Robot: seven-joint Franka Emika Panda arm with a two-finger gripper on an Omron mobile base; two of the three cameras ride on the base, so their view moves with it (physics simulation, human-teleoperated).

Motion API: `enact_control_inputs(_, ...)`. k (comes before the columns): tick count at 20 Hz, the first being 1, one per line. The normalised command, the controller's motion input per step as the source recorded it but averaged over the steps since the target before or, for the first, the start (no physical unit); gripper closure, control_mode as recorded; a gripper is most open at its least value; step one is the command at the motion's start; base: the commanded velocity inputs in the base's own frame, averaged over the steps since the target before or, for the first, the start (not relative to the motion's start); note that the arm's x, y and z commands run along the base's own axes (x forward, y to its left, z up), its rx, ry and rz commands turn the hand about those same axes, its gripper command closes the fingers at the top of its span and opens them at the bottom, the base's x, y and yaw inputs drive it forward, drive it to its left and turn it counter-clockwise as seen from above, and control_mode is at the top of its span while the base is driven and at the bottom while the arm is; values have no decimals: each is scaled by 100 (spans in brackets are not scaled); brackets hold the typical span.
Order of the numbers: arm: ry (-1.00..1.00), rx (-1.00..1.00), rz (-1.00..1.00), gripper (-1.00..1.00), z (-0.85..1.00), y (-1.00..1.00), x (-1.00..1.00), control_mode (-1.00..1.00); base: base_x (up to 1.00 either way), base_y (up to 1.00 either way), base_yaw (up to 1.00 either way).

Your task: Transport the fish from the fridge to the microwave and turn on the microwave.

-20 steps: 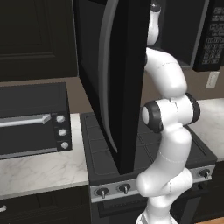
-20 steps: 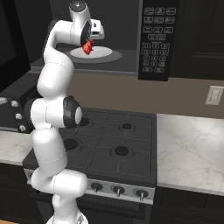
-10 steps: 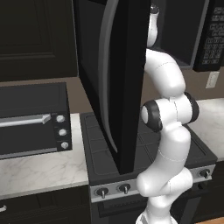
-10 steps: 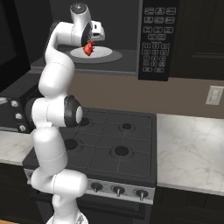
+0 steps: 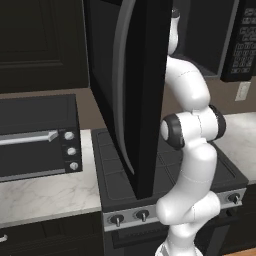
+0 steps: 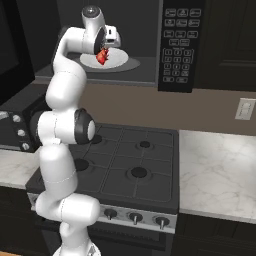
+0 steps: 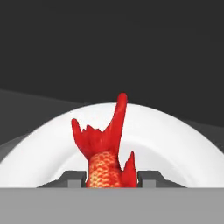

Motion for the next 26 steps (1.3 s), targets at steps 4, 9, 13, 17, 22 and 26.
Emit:
enact_control_inputs(4,0,0,0,100,-1,0,15,-100,0,0,0)
enact_control_inputs(9,0,0,0,100,0,0,10,-100,0,0,0)
enact_control_inputs(13,0,-1,0,100,-2,0,8,-100,0,0,0)
enact_control_inputs(17,0,-1,0,-100,-5,2,5,-100,0,0,0)
enact_control_inputs(22,0,-2,0,-100,-5,6,9,-100,0,0,0)
enact_control_inputs(26,0,-1,0,-100,-2,3,5,-100,0,0,0)
